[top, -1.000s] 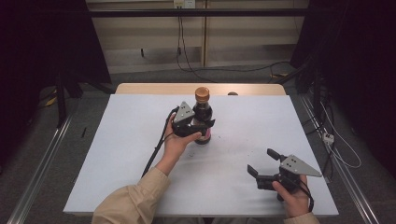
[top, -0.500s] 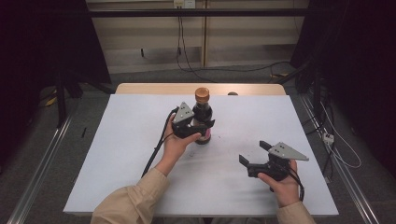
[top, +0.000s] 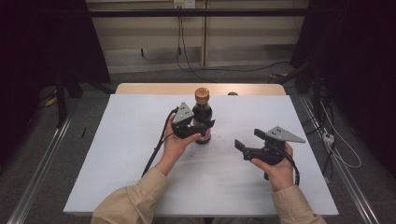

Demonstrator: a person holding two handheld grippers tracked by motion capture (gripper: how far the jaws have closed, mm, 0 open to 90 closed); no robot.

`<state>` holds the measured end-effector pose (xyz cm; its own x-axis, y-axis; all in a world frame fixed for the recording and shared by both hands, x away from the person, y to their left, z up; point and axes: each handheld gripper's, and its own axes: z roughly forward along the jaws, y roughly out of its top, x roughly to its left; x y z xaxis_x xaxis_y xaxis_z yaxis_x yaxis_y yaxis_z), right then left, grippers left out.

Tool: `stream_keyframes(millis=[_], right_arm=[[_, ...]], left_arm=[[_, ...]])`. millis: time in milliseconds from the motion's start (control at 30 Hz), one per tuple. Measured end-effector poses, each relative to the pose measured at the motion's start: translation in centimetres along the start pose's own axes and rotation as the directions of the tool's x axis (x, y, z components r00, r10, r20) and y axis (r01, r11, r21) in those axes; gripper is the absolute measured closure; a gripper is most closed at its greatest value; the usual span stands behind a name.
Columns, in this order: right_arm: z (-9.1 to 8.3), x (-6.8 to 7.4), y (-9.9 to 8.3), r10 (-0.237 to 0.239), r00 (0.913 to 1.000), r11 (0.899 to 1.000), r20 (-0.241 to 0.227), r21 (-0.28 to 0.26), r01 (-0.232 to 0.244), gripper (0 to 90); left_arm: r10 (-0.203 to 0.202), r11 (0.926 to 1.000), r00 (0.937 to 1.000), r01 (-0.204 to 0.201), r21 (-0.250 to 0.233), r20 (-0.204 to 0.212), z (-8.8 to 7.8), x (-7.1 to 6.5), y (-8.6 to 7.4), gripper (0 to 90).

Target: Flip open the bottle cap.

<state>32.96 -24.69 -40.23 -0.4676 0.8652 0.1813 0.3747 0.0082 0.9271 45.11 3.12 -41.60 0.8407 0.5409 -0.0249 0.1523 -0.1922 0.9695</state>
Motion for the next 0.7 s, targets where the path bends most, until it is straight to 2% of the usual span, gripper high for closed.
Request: stream_keyframes(millis=[233, 400, 533, 700], right_arm=[[1.4, 0.9, 2.2, -0.034, 0.9993, 0.999, -0.015, 0.009, 0.034, 12.3], [2.2, 1.2, 3.4, -0.028, 0.9988, 1.000, -0.040, 0.013, 0.028, 26.2], [2.6, 1.3, 4.2, -0.050, 0.9977, 0.999, -0.046, 0.016, 0.051, 42.8], [3.0, 1.5, 5.4, -0.060, 0.9967, 0.998, -0.055, 0.016, 0.061, 55.2]], left_arm=[[-0.004, 0.9999, 1.0000, 0.004, 0.010, -0.004, -0.1, -0.1, 0.1, 30.2], [0.000, 0.9999, 1.0000, -0.001, 0.013, 0.005, -0.1, 0.0, 0.0, 30.1], [-0.007, 0.9999, 1.0000, 0.007, 0.010, 0.005, -0.1, 0.1, 0.0, 30.0], [-0.022, 0.9997, 0.9997, 0.022, 0.012, 0.005, -0.1, 0.1, -0.1, 29.8]])
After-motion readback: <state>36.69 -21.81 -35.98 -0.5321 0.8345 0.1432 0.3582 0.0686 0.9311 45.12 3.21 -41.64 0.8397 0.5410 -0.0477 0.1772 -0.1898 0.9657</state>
